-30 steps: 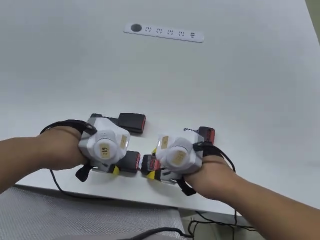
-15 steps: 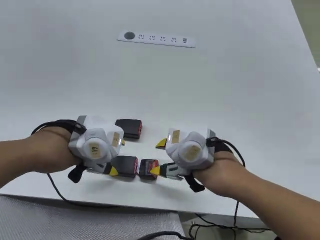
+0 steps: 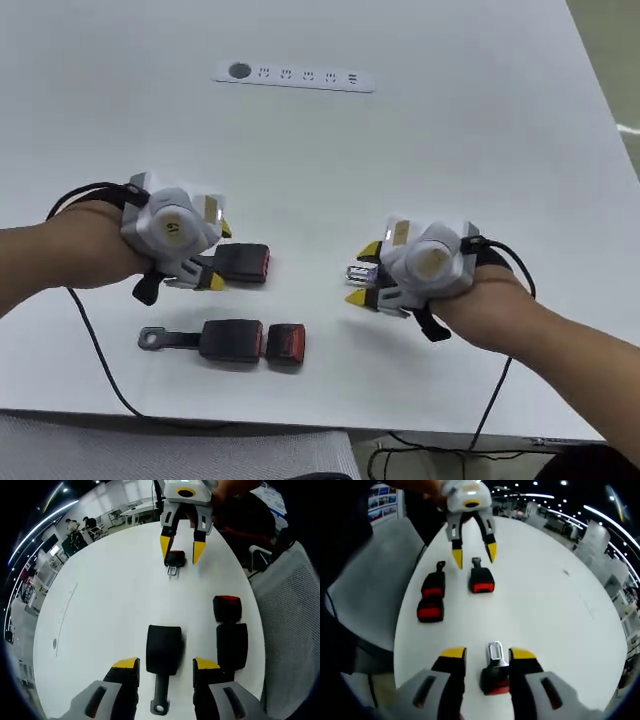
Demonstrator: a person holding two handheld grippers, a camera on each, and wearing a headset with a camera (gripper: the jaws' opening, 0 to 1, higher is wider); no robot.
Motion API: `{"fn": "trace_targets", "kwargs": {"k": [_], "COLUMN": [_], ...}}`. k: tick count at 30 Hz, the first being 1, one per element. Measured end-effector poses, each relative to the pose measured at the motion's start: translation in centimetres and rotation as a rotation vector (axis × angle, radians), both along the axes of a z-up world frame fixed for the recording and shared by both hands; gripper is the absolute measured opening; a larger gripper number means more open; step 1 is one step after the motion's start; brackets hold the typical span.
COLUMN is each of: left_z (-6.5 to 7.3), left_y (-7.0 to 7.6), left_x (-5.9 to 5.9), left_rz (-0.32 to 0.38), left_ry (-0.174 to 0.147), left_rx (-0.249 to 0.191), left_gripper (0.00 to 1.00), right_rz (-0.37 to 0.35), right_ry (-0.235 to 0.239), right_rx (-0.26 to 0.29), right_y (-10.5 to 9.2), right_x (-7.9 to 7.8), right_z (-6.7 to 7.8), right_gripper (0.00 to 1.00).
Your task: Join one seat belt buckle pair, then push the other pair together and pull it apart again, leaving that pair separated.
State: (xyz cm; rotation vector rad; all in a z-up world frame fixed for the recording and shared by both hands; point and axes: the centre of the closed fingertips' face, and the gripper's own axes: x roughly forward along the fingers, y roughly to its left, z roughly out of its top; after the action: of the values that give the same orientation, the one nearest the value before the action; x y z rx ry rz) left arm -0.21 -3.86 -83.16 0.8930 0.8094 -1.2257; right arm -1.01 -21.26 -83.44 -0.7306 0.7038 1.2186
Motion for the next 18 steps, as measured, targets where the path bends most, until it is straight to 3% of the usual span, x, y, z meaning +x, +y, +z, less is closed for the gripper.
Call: {"fn": "trace_targets", "kwargs": {"k": [4,5,8,11,13,15,17,18], "left_z": [-1.0,-1.4,-2.0,-2.7,-2.9,-3.1,-3.1,-3.1], "left_y": [0.2,0.3,0.1,0.5,0.3,0.3,-0.1,-0.2], "left_x": [0.6,0.5,0.6,0.5,0.8,0.8,0.3,0.4], "left_rz": [-0.02,-0.039,-0.047,-0.059,-0.067,-0.065,-0.113,-0.095], "left_ry": [-0.017,-0.008,0.022,0.067,0.067,0.088,0.104,0.111], "left_rx": [0.029,0.045,0.047,0.081,0.079,0.087,0.077,0.078], "left_gripper": [0.44,0.44,0.44,0.43,0.38,0.37,0.33,0.33], "right_rz": [-0.012,-0.009,0.006,0.046,0.04,0.043,0.038,0.055], "right_ry": [0.007,-0.009,0.002,0.044,0.055,0.072,0.091,0.092], "right_rx": [-0.031,-0.038,-0.065,-0.094,-0.089,-0.088,-0.086,-0.093], "right_y": [-1.7,-2.2,-2.9,-3.6,-3.8,-4.0,-3.8,-3.8], "right_x": [0.7,1.0,1.2,0.9,1.2,1.2,1.0,1.0], "right_z": [-0.4,-0.5,-1.3,-2.1,-2.6,-2.9,-2.8,-2.7], "right_gripper": [0.3,0.3,0.33,0.33,0.33,0.33,0.32,0.32]}}
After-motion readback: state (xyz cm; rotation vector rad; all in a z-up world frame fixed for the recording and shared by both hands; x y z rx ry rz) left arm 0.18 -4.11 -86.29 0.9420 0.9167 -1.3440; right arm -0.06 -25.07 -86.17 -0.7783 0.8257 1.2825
